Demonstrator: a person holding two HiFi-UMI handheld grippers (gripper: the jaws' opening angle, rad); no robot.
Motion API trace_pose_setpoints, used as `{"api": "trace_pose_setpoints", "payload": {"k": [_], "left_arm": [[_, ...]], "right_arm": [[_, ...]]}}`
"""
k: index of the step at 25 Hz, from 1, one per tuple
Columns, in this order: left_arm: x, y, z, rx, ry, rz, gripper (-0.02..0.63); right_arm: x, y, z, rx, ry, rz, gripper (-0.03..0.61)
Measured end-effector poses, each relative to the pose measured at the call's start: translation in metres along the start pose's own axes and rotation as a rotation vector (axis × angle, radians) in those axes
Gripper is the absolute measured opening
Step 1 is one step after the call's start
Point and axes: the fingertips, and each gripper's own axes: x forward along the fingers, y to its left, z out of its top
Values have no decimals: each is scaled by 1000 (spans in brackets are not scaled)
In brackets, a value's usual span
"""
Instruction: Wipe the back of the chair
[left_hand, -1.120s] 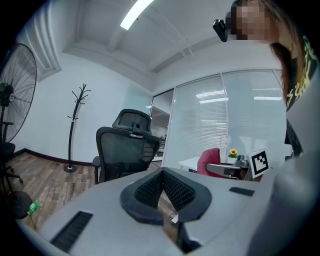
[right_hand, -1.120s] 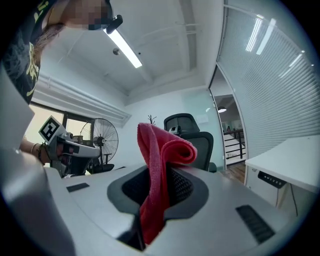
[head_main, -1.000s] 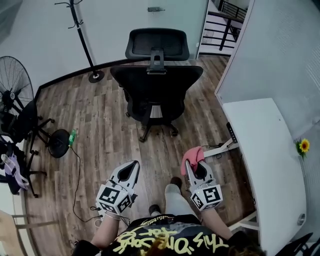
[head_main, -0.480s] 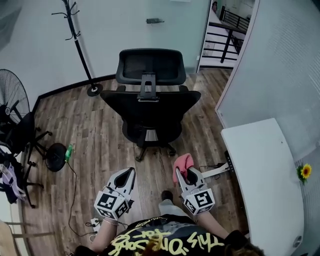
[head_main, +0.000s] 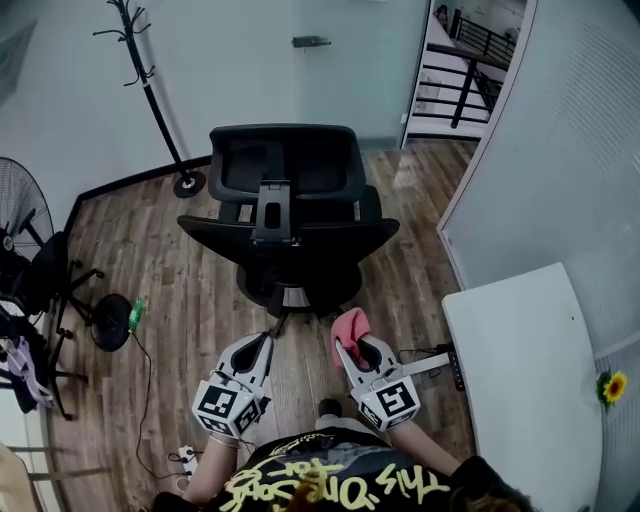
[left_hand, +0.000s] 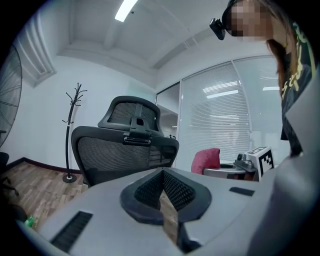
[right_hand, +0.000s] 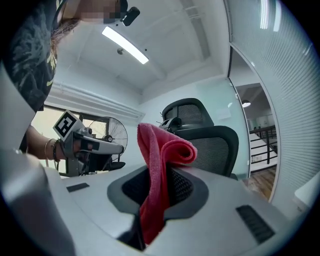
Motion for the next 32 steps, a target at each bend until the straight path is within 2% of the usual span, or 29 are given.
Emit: {"api": "trace_pose_setpoints", "payload": {"k": [3,7,14,21,27,32], "left_arm": [[15,3,0,-12,5,21,-6],[30,8,1,-13,8,9,-6],[19,36,-37,-62,59,19,-6],[0,76,-57,-68,65,6,-6],[-25,110,-91,-82,104,-26,-6],[-40,125,-117,-93,123,-60,-6]], "right_arm": [[5,-18,-4,8,15,9,66],[18,-33,-14,-6,46,6,66],[42,-27,-46,21,119,-4,66],[70,-34,-80,105,165,-112,66],[99,-48,-112,154,181,-236,65],[117,-56,-140,204,192,-288,65]]}}
